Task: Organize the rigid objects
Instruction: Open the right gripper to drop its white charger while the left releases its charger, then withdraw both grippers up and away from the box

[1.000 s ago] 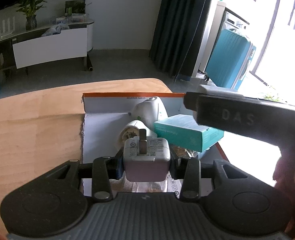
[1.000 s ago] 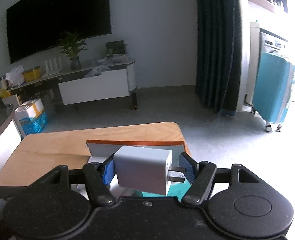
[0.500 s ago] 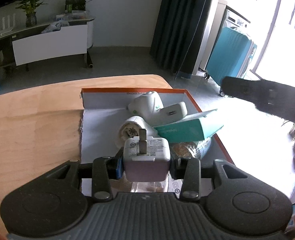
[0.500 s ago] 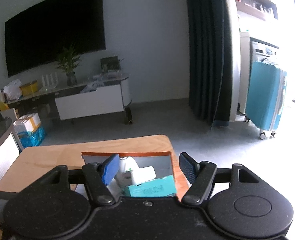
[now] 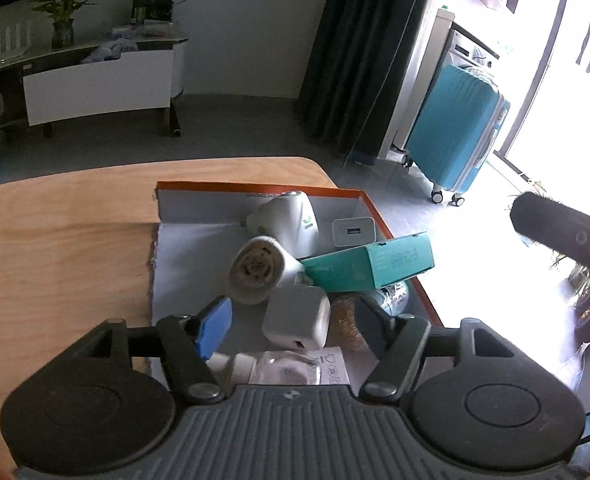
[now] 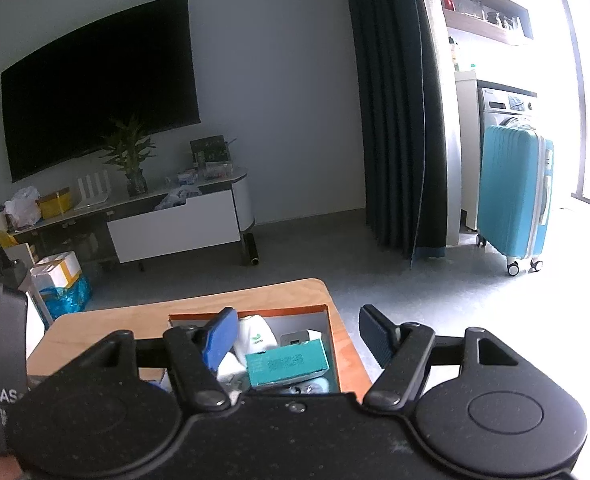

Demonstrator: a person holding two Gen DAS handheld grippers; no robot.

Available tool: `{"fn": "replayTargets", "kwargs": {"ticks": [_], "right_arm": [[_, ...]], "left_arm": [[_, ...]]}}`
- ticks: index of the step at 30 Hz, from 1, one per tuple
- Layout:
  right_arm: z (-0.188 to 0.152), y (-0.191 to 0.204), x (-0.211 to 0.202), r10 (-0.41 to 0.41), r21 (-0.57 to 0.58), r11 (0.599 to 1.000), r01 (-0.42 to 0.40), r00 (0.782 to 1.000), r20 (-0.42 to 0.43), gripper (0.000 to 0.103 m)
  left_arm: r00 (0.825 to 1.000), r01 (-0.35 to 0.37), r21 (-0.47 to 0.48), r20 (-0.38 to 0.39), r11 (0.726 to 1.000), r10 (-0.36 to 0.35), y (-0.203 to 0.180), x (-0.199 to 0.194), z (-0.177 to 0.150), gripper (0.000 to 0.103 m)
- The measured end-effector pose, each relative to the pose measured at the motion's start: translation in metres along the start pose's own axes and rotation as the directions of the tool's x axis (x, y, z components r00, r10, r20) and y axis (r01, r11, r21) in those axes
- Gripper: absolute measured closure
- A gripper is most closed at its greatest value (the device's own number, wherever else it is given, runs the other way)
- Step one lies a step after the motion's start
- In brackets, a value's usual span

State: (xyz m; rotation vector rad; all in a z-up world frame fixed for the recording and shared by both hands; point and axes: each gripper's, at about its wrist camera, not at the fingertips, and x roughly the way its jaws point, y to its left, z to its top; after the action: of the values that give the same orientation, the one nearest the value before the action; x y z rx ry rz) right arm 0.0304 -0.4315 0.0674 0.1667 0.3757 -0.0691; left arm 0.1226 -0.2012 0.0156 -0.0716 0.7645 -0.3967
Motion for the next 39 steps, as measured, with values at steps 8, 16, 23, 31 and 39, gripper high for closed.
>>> {"fn": "replayTargets", "kwargs": {"ticks": [8, 16, 23, 31, 39], "right_arm": [[-0.005, 0.003, -0.017, 0.007, -0.001, 1.0, -0.007, 1.0, 0.001, 0.021], [-0.016, 0.006, -0.037, 0.023, -0.019, 1.0, -0.024, 1.0, -0.019, 0.018], [-0.03, 0.007, -0.054, 0.052, -0.031, 0.998, -0.053, 0.997, -0.053, 0.016], [-0.054, 0.007, -0.063, 0.058, -0.046, 0.997, -0.064, 0.991, -0.123, 0.015], [-0.065, 0.004, -0.069, 0.056, -0.049, 0.997, -0.064, 0.987, -0.15, 0.015]], "left_arm": [[1.0, -0.029, 0.015, 0.012, 0.999, 0.029, -0.002, -0.027, -0.004, 0.013], [0.993, -0.116, 0.029, 0.025, 0.993, 0.115, -0.007, -0.058, -0.022, 0.0], [0.985, -0.171, 0.018, -0.009, 0.985, 0.171, -0.008, -0.073, -0.04, 0.0], [0.973, -0.225, 0.007, -0.055, 0.974, 0.225, -0.011, -0.077, -0.065, 0.0], [0.97, -0.233, -0.007, -0.081, 0.973, 0.231, -0.012, -0.079, -0.082, 0.0]]}}
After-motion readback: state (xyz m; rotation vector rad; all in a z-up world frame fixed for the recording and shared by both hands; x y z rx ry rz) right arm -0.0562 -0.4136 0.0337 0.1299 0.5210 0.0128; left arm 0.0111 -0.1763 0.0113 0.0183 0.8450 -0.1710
